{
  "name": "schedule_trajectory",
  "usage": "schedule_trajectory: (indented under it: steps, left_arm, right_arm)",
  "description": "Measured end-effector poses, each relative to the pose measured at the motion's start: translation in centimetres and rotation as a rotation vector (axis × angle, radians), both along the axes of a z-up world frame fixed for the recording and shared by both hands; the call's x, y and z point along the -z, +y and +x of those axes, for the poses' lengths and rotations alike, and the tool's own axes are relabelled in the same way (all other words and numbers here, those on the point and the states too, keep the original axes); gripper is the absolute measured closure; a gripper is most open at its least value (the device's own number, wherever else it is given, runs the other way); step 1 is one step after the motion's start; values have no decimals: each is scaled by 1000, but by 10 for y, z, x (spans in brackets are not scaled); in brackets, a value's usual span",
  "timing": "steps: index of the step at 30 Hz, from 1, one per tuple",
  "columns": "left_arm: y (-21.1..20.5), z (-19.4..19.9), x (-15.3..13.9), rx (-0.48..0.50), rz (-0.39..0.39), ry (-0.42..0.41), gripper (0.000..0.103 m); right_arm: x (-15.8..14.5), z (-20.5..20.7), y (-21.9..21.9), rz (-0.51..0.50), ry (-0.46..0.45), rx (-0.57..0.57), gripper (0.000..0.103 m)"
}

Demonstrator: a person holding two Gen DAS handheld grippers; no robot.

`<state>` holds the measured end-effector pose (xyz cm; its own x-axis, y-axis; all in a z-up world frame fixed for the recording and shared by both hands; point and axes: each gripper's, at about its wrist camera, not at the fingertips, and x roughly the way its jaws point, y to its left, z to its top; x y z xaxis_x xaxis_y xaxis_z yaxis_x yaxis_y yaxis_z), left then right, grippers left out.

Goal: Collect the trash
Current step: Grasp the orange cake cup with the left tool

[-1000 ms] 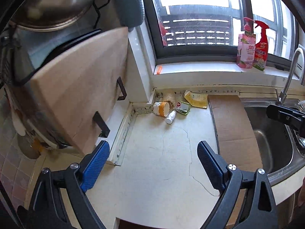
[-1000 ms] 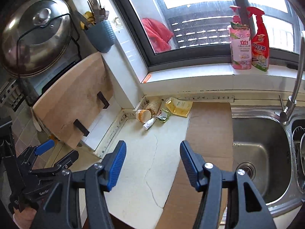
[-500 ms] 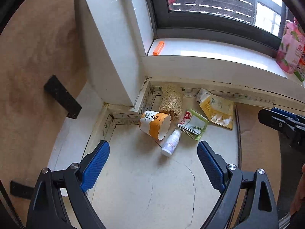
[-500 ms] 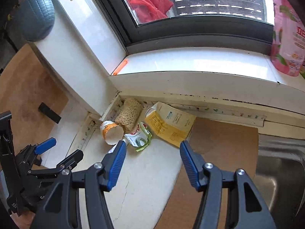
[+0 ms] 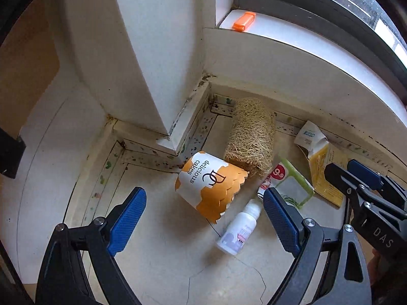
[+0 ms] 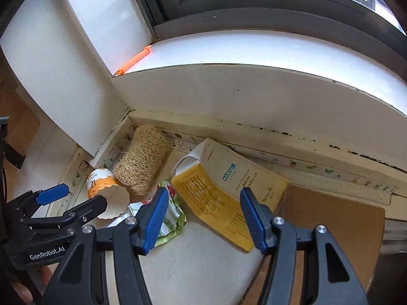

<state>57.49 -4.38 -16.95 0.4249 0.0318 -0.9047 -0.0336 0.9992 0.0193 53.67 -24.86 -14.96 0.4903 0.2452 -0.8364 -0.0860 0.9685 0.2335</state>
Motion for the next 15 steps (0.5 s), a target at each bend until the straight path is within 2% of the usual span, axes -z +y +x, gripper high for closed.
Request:
schedule_trajectory:
  steps: [9, 15]
  left_arm:
    - [0, 14, 24, -17, 41, -26, 11]
    - [14, 18, 38, -41, -6, -1, 37]
  right_arm:
    - [22, 18, 14, -66, -4, 1, 44]
    - [23, 18, 26, -116, -27, -27, 44]
